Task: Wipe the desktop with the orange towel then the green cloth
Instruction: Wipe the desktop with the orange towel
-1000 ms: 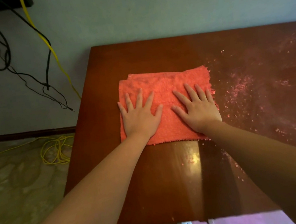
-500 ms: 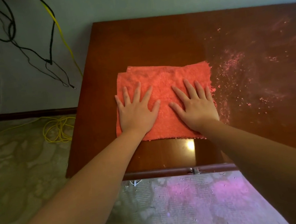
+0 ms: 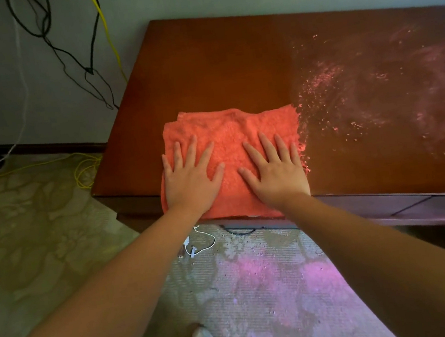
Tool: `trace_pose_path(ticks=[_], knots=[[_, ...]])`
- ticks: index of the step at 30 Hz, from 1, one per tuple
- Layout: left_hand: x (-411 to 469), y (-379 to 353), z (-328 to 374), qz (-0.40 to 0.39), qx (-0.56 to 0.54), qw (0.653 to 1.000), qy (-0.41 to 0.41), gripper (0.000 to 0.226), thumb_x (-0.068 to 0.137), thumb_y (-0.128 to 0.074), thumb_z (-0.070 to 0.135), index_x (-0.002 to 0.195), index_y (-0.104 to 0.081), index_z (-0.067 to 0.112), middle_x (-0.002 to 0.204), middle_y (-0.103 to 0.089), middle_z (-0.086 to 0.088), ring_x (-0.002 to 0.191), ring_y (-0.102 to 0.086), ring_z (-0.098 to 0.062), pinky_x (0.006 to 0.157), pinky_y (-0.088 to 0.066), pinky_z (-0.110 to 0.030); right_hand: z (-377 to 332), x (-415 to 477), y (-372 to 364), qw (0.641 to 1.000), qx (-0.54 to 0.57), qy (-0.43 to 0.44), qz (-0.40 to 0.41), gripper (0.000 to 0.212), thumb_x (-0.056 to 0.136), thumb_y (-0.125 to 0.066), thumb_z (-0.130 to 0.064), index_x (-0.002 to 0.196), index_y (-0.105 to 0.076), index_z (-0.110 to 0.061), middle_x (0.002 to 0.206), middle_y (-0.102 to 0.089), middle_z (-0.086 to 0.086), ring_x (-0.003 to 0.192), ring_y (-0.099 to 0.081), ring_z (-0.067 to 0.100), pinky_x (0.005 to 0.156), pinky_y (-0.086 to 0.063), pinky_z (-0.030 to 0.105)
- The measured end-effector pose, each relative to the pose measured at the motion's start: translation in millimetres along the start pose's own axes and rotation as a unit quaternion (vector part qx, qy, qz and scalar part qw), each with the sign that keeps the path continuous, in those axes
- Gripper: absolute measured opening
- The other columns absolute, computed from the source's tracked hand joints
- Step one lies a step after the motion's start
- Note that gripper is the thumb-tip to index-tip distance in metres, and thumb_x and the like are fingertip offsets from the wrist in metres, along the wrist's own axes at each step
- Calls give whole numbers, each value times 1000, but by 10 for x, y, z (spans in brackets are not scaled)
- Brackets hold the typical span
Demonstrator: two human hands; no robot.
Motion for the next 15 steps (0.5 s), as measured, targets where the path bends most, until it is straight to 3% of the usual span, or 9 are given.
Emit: trace_pose_path(ticks=[6,8,12,15], knots=[[-452,-73,320,33,-32,999,10,64,87,-18,58,147,-25,36,159,-14,-2,146,-9,-27,117,-2,-47,237,-423,-6,999,-17,31,-14,62,96,-14,-58,151,2,-34,160,9,-4,146,13,23,118,8,45],[-571,-94,446,54,-35,998,2,64,86,-21,58,141,-40,33,153,-30,-7,142,-24,-33,115,-12,-50,349,-582,0,999,-34,34,-25,64,96,-10,-59,151,5,-31,160,11,-1,146,15,25,119,8,45],[-676,-51,720,107,-7,994,-16,52,86,-32,53,117,-67,28,120,-63,-13,105,-56,-42,101,-37,-49,547,-827,89,997,-53,17,-49,80,86,9,-64,152,1,-20,160,9,8,146,13,31,119,5,44],[-689,24,981,129,-19,991,-18,34,84,-44,48,97,-71,31,95,-62,-7,82,-53,-33,81,-37,-40,692,-914,172,997,-45,-26,-62,74,95,-8,-58,152,-7,-11,160,4,14,146,7,34,119,3,45]])
Point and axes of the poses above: each hand's wrist, its own x-axis towards the middle knuckle, its own y-axis out of the back of the hand, z = x × y, the point moved 1 cm from there along x, towards the middle knuckle
